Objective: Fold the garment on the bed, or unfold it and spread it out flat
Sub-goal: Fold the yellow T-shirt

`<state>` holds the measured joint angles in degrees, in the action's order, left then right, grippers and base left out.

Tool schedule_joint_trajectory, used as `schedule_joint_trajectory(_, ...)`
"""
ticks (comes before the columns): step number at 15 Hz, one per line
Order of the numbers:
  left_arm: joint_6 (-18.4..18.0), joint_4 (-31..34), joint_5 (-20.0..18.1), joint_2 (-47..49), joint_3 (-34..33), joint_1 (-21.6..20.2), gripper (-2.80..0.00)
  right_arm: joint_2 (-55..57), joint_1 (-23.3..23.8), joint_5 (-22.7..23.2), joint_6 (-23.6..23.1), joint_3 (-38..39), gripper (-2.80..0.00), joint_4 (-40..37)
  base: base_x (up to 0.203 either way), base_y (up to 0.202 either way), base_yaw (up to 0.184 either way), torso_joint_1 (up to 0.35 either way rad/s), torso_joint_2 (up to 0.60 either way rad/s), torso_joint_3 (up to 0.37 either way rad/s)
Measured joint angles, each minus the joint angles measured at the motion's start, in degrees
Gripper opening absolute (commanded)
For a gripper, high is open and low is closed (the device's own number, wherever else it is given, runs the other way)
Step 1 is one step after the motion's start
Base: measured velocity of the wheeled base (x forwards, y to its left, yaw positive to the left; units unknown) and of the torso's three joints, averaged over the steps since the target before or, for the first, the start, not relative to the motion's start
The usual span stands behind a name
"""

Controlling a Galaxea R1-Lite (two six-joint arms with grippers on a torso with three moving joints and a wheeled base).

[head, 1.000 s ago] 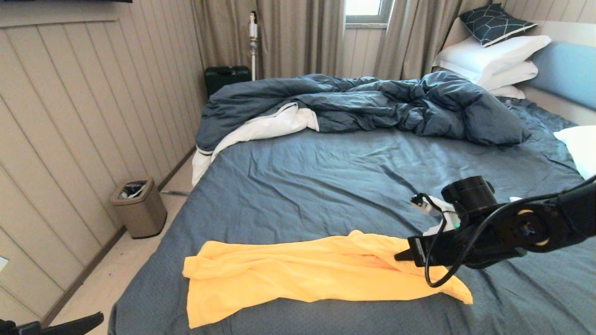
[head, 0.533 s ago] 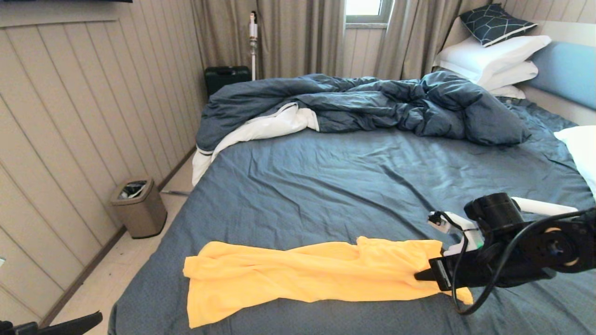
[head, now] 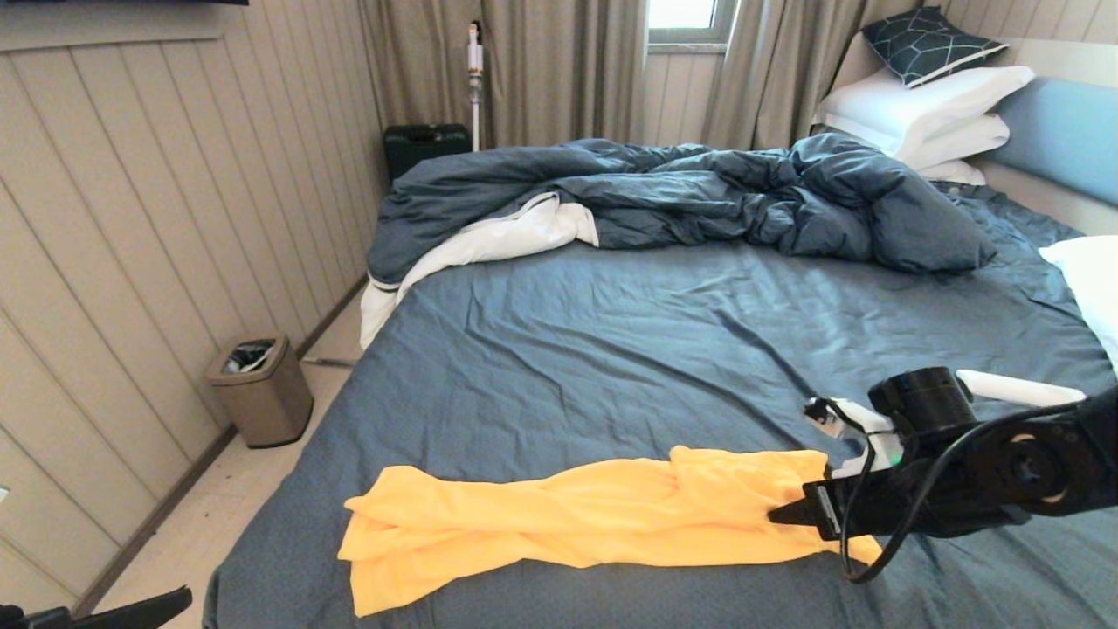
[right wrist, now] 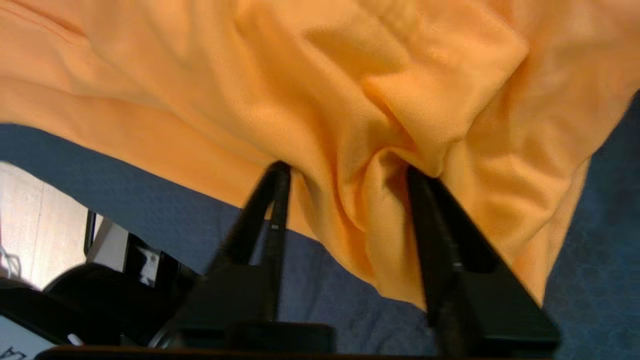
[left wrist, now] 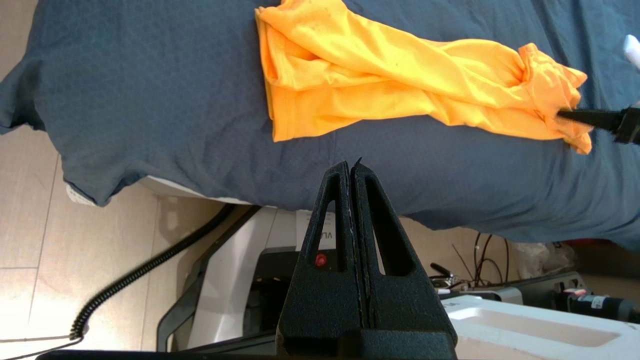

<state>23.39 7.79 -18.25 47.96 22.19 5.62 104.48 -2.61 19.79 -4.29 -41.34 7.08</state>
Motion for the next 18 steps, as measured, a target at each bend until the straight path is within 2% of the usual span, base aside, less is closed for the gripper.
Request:
schedule_joint_trajectory(5,0.0,0.0,-0.8,-0.2,0.1,0.0,-2.8,-5.0,1.1,0.0,0.2,-1.4,0.0,-0.5,0.0,0.0,0.0,0.0,0.0,0.0)
schedule_joint_trajectory(8,0.0,-0.1,-0.7,0.4,1.3,0.0,-2.8,-6.0,1.2,0.0,2.2,-3.6,0.0,-0.7,0.0,0.0,0.0,0.0,0.0,0.0)
schedule_joint_trajectory(18,0.4,0.2,-1.1,1.5,3.6,0.0,-2.8,0.1,0.3,0.1,4.0,-4.2,0.0,-0.6,0.0,0.0,0.0,0.0,0.0,0.0)
